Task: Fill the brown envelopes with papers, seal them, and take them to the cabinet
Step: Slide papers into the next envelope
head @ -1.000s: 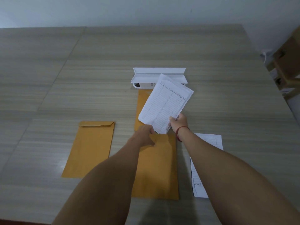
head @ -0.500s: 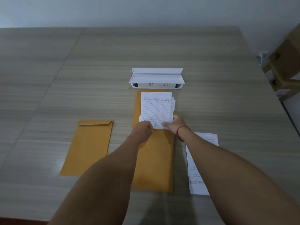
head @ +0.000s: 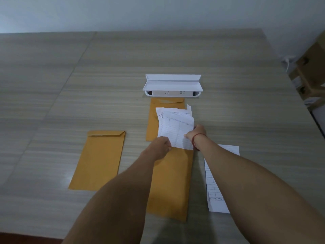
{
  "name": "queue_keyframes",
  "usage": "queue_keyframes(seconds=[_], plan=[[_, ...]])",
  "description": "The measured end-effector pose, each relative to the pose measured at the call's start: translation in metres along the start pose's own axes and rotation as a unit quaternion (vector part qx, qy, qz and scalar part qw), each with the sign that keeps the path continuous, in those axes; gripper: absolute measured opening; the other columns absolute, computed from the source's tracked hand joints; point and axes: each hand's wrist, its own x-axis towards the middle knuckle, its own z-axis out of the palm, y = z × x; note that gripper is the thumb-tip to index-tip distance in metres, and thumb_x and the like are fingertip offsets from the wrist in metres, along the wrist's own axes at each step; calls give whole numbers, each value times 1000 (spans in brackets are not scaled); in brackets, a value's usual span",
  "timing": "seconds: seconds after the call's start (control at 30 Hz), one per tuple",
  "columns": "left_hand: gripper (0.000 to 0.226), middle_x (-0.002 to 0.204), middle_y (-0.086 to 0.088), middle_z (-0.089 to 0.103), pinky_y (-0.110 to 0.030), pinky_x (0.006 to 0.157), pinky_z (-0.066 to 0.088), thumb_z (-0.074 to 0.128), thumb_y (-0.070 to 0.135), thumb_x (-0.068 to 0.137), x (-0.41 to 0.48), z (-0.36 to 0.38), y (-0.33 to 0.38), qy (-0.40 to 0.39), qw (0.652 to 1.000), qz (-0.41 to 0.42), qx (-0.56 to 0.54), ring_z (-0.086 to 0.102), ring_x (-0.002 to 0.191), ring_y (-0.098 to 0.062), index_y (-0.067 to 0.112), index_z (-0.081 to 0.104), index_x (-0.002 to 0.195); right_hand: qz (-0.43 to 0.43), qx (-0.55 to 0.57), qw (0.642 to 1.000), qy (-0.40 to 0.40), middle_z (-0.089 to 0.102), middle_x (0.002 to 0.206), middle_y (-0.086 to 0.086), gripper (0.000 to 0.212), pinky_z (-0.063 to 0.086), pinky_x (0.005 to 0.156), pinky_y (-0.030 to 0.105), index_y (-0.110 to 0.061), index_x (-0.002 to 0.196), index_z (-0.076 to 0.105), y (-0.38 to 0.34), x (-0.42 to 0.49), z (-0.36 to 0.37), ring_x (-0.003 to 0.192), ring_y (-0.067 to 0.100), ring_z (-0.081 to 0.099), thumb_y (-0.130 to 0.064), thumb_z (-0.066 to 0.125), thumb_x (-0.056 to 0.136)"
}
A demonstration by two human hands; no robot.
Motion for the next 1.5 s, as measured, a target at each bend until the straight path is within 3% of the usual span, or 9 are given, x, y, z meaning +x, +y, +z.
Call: queue_keyframes(seconds=[0.23,0.5,0.73,0.97,1.17,1.37,1.5], plan=[[13,110,-13,63,-36,92,46,52,9,94,-1,0,-2,52,998,-18,25,52,109,-25,2,62,98,-89,-28,995,-38,59,129,9,43,46,96,30,-8,128,53,0,-2,2,122,27,55,5,54,87],[13,106,-12,62,-37,87,48,51,11,94,-1,-2,2,78,996,-22,32,53,104,-27,3,61,96,-99,-137,983,-77,63,126,7,41,51,97,39,-12,123,59,11,-4,6,115,27,60,-9,68,82],[13,107,-14,62,-41,88,49,51,9,93,-2,-5,3,77,997,-12,30,53,105,-27,3,62,96,-111,-135,978,-112,68,119,6,47,52,97,42,-12,117,65,12,-1,-8,109,25,64,-19,81,74],[11,103,-16,63,-44,86,49,50,6,92,-2,-10,5,80,996,-1,25,55,100,-30,4,60,89,-159,-72,981,-81,64,127,9,31,52,93,33,-7,123,60,1,-5,-4,112,25,62,-13,57,93],[11,102,-15,64,-43,85,49,51,6,92,-3,-4,2,80,996,-7,37,56,100,-31,1,61,91,-131,-176,971,-95,65,121,9,31,52,94,39,-10,120,61,17,-10,9,109,28,62,-19,60,90],[11,102,-16,63,-43,83,47,49,6,92,-1,-6,1,81,996,-2,40,54,100,-31,2,59,91,-155,-66,984,-55,66,120,8,28,50,93,34,-8,122,57,2,-8,1,108,24,62,-15,53,95],[13,100,-17,63,-44,83,48,48,4,91,1,-7,4,92,995,2,30,54,99,-33,1,60,89,-165,-155,973,-39,62,106,9,20,47,83,32,-7,113,58,1,-5,-1,99,27,60,-16,51,96]])
